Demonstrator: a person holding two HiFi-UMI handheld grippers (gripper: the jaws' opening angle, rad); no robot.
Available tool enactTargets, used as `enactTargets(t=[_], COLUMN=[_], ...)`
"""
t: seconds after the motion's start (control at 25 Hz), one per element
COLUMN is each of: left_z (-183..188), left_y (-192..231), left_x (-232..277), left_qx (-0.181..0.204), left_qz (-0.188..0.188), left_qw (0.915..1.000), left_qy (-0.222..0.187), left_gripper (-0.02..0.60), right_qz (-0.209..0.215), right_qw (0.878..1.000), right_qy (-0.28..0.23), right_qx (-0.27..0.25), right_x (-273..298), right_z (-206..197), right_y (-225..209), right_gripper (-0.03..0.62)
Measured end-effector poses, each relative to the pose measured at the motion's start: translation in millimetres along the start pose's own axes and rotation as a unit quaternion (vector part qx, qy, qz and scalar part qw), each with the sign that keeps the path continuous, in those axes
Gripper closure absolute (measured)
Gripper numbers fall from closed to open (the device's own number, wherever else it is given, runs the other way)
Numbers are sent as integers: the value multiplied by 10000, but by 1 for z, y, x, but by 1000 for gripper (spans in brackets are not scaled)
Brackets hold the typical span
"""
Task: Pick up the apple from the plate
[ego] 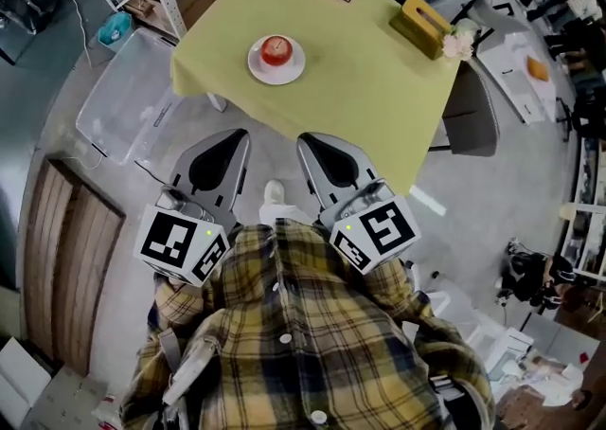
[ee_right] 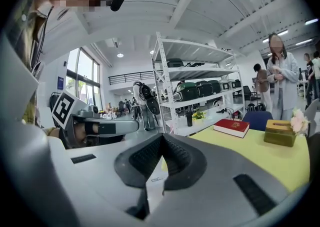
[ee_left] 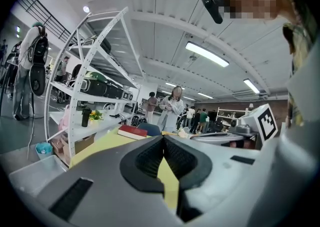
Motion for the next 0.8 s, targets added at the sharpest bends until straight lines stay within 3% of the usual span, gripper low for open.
enactTargets(t=[0.52, 0.8], left_z=[1, 0], left_y=[8, 32], left_x=[67, 94], left_qx=[132, 113], left_qz=[196, 19], left_qw=[9997, 9999], left_qy=[-77, -8], left_gripper=[575, 574], right_qz=[163, 5], right_qw=[9999, 10000], right_qy=[-17, -37], right_qx=[54, 51], right_x=[26, 50], right_z=[7, 4], right_y=[-72, -89], right_gripper=[597, 597])
Point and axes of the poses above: the fingertips, and each gripper's own axes: x forward along the fingers, y to its left, z out of its top, the point moved 7 cm from there along -x, backward along the fingers, and after that the axes turned 14 degrees about -y, right-handed, at the moved point
